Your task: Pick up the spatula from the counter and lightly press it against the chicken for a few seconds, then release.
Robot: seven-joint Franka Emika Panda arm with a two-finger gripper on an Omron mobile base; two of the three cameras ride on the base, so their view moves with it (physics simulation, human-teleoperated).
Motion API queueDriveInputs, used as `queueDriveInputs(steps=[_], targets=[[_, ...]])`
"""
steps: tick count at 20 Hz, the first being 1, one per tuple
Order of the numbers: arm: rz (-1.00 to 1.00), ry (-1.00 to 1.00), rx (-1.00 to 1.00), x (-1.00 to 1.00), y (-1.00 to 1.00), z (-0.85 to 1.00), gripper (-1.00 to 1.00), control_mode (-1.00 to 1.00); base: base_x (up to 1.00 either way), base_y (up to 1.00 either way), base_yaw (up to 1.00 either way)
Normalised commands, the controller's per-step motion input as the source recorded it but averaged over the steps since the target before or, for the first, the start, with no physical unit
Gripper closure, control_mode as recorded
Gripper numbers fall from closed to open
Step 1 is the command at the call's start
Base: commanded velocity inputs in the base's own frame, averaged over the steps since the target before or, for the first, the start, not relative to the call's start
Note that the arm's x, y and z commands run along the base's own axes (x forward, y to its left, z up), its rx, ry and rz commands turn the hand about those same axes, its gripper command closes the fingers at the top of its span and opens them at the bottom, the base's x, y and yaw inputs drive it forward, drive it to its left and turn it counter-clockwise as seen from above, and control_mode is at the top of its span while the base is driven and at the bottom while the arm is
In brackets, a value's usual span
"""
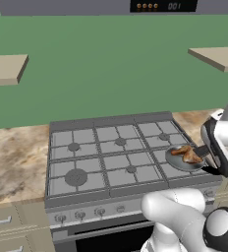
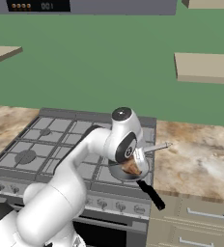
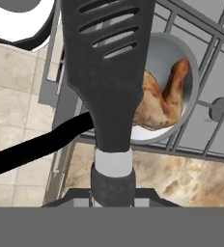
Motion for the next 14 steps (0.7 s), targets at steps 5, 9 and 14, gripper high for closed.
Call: queueDriveInputs(steps=[5,9,14], targets=[[0.1,0.0,0.0,0.06,0.0,-0.01,1.0,-1.0,0.0,0.0,0.0],[0.09,0.0,0.0,0.06,0.0,-0.03,1.0,-1.0,0.0,0.0,0.0],[0.07,-0.01,0.0,0.0,0.0,-0.03,1.0,-1.0,0.0,0.0,0.0]])
